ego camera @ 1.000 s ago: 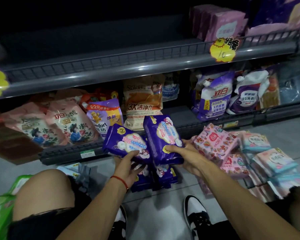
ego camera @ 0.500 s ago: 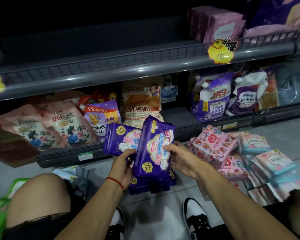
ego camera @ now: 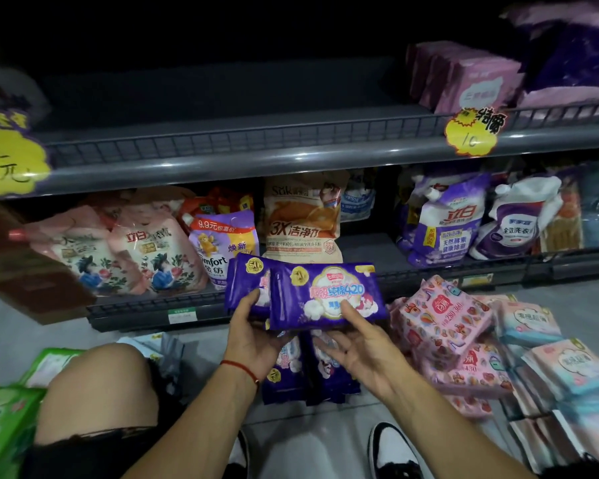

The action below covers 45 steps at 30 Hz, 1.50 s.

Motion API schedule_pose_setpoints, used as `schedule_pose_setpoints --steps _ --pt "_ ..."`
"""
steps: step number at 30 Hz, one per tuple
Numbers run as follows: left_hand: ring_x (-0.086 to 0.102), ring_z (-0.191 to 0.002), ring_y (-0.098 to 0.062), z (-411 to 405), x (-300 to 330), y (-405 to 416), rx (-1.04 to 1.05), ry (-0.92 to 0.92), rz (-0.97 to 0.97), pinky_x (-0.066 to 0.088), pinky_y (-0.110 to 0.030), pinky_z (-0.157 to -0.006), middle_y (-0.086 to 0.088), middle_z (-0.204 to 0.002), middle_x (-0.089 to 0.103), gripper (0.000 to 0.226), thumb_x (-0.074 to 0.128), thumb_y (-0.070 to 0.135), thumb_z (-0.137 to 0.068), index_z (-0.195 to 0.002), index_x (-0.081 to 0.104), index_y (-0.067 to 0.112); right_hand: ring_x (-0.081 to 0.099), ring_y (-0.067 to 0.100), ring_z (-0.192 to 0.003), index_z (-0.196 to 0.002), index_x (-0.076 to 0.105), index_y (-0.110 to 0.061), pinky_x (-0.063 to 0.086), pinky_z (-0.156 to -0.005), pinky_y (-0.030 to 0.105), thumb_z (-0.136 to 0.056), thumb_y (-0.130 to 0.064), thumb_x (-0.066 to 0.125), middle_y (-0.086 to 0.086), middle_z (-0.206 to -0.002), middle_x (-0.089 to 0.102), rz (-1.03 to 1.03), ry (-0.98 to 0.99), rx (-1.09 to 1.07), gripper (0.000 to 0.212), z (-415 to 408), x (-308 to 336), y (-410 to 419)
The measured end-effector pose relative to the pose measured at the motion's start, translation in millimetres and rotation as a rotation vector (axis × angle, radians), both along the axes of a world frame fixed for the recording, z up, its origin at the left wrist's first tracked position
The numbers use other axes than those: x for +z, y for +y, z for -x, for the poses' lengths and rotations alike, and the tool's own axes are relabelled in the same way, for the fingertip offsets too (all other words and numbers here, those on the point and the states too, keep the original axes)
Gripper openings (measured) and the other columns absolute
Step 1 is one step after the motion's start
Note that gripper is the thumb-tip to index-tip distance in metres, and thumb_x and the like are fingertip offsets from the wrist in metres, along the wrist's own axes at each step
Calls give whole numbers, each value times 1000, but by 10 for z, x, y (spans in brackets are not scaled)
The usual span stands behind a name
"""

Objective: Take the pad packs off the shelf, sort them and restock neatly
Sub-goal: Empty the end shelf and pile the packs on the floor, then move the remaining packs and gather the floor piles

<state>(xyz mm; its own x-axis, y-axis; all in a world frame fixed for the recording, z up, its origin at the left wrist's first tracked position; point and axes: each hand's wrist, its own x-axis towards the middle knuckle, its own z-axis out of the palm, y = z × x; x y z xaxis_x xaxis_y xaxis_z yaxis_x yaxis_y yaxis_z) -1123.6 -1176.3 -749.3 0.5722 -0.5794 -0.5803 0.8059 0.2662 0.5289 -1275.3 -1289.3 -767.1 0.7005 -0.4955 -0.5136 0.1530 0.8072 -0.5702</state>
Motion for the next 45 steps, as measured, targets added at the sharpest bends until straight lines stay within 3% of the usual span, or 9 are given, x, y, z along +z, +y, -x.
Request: schedule_pose_setpoints --steps 4,7,11,18,23,28,34,40,45 --pt "65 -116 -41 37 54 -18 -100 -14 31 42 -65 -107 -19 -120 72 51 64 44 -86 -125 67 12 62 28 -119 -130 66 -14 58 -87 61 -49 -40 100 8 -122 73 188 246 141 92 -29 118 65" --pt "68 -108 -38 56 130 -36 -82 -7 40 47 -59 -103 -18 -115 74 46 66 37 -84 -121 67 10 65 18 -114 -154 33 -25 55 -96 53 -45 -39 104 -6 -118 72 395 334 -1 130 7 172 45" --pt "71 -90 -30 60 231 -57 -111 -3 17 52 -47 -91 -15 -105 76 46 72 29 -77 -119 68 9 73 9 -100 -145 39 -25 59 -82 28 -56 -21 101 0 -126 68 729 389 25 109 91 295 -145" --pt "69 -104 -34 137 481 -80 -259 -58 138 46 -54 -106 -18 -115 74 56 68 39 -79 -123 68 5 73 20 -106 -157 22 -27 59 -94 43 -37 -33 103 3 -123 71 648 240 103 145 208 638 -285" --pt "61 -121 -41 234 677 -92 -363 -153 171 41 -66 -108 -18 -123 71 72 61 59 -77 -131 64 12 74 30 -100 -147 41 -31 62 -70 39 -62 -1 93 12 -123 73 518 75 44 104 295 964 -230" --pt "67 -116 -34 145 976 -66 -410 -429 214 51 -58 -101 -15 -129 69 101 91 61 -52 -137 59 17 74 33 -101 -139 49 -29 61 -75 42 -25 -31 107 13 -120 74 607 63 -50 128 428 1321 -301" --pt "64 -123 -28 -84 1364 -127 -356 -792 262 58 -47 -83 5 -139 62 87 83 21 -67 -143 46 44 73 34 -106 -138 46 -41 59 -89 52 -43 -25 103 10 -120 73 794 58 -87 112 559 1596 -391" --pt "61 -125 -11 -128 1690 -214 -458 -1149 99 56 -27 -90 4 -138 58 101 85 73 -52 -137 52 30 74 25 -105 -137 43 -49 59 -93 51 -53 -26 103 3 -125 71 1003 119 -115 105 621 1820 -545" --pt "56 -121 4 -121 2065 -611 -504 -1535 -126 55 -22 -95 19 -141 42 118 93 61 -44 -144 37 35 69 8 -112 -145 35 -47 58 -97 39 -57 -30 100 -11 -138 59 1252 156 -183 111 450 2149 -915"
